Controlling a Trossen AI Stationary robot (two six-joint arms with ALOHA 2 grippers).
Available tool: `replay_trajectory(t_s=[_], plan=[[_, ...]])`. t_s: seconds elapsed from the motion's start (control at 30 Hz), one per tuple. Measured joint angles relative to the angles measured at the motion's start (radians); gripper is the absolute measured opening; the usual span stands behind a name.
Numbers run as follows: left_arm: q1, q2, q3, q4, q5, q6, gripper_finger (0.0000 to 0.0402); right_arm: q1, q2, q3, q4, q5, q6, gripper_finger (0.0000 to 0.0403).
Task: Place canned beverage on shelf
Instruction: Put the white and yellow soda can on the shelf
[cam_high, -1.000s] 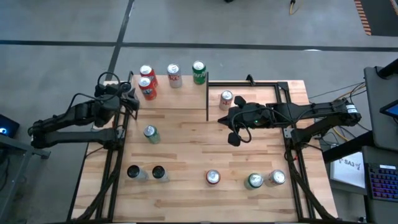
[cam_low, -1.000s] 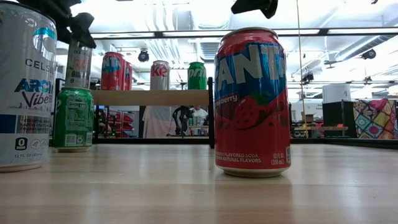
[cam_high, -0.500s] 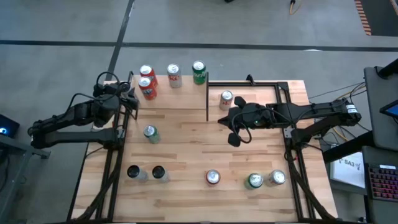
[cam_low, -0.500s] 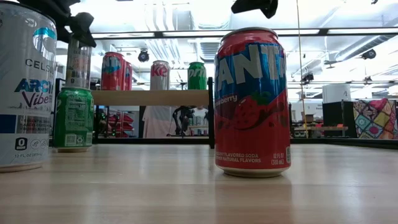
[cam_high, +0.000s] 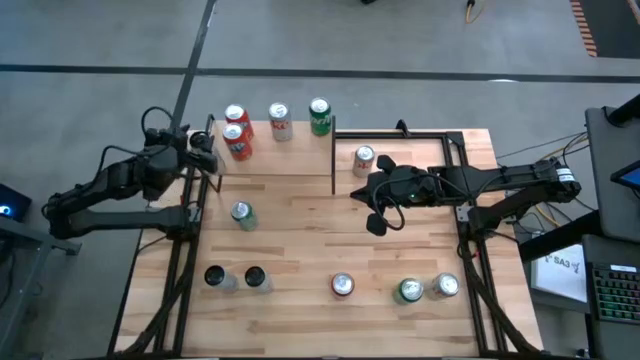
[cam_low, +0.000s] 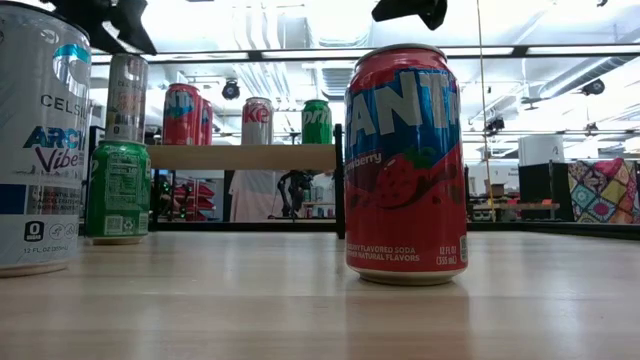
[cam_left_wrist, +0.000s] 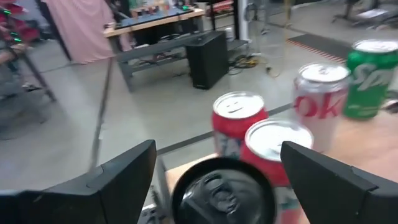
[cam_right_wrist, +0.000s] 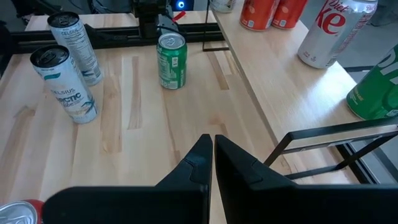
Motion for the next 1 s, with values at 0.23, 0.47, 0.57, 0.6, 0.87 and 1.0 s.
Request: replay_trajectory(t_s=[0.23,0.47,0.57,0.6,0.87,1.0], plan=[[0.000,0.006,0.099,-0.004,0.198,-0.008,0.0330,0.000,0.000,0.000,0.000,0.000,0.000,0.0009],[0.000,0.052,0.229,-0.180,0.416,-0.111,0.0305,0.000,0.000,0.000,0.000,0.000,0.000,0.0009],[0.000,0.102,0.292,-0.405,0.425,-0.231,0.0269,0.000,0.000,0.000,0.000,0.000,0.007,0.0009],[0.000,0.122,0.311,-0.488,0.423,-0.275,0.0252,0.000,0.000,0.000,0.000,0.000,0.008,0.0009],[0.000,0.237,0.425,-0.730,0.375,-0.372,0.0055,0.000,0.000,0.000,0.000,0.000,0.008,0.0009],[0.000,0.252,0.460,-0.688,0.372,-0.308,0.0011,0.000,0.000,0.000,0.000,0.000,0.008,0.0009]])
